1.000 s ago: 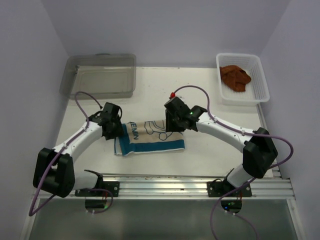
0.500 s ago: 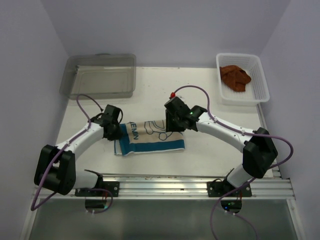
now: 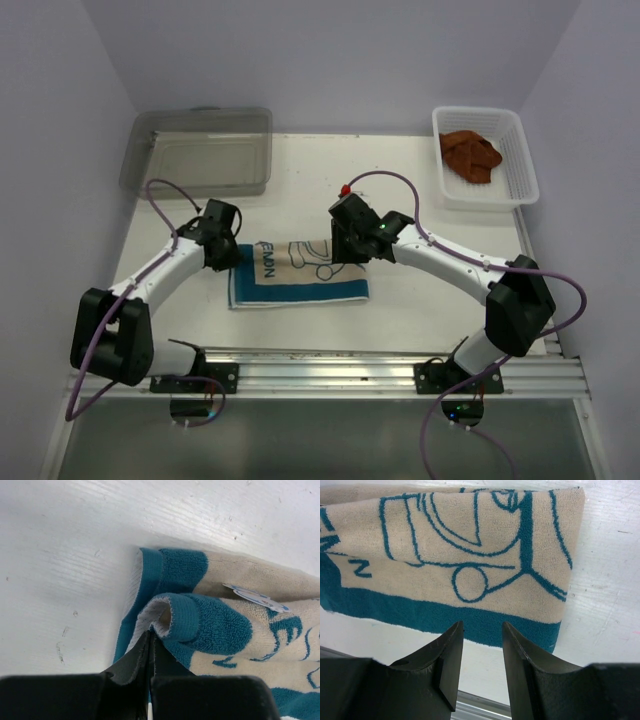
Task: Roll the towels
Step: Fold the towel
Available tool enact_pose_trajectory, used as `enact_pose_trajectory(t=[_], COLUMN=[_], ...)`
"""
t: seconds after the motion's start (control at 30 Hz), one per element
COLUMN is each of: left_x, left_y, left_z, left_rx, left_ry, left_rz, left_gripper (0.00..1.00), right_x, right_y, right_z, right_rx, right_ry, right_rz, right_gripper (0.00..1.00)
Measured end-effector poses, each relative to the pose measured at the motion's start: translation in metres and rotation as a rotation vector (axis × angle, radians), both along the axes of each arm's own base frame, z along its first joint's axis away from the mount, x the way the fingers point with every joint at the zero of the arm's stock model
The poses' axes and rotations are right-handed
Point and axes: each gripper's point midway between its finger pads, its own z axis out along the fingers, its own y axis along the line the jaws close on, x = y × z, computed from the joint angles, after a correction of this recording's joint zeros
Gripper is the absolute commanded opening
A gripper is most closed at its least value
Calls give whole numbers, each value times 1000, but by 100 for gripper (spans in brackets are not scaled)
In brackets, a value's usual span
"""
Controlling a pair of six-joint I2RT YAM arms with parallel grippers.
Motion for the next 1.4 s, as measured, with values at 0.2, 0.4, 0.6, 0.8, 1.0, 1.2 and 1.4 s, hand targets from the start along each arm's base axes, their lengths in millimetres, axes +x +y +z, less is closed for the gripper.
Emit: enact_pose_trajectory(t=[0.2,0.4,0.6,0.8,1.0,1.2,1.4], left_x=[8,6,8,32,30,29,41], left_y=[15,21,27,-5,-48,-50,-37], left_z=[-9,-26,-7,60,45,3,-25], left_rx=[11,35,45,-11,-88,-61,-13], left_ry=[40,117,87,-130,-90,25,95], left_rz=[50,59,84,17,-112,-129,-100], left_gripper=[0,67,52,29,21,20,20], right_x=[0,1,8,37,59,70,72], right_y=[0,-1,-7,-9,-10,-12,-17], right_z=[0,0,-11,-36,-48,-58,-79], right_rx=[0,-6,-77,-146,-174,-192,-224], right_ry=[-1,-4,-12,21,31,44,81], right_rz=[1,3,11,-2,-7,-12,-17], right_gripper=[41,42,27,17,15,15,14])
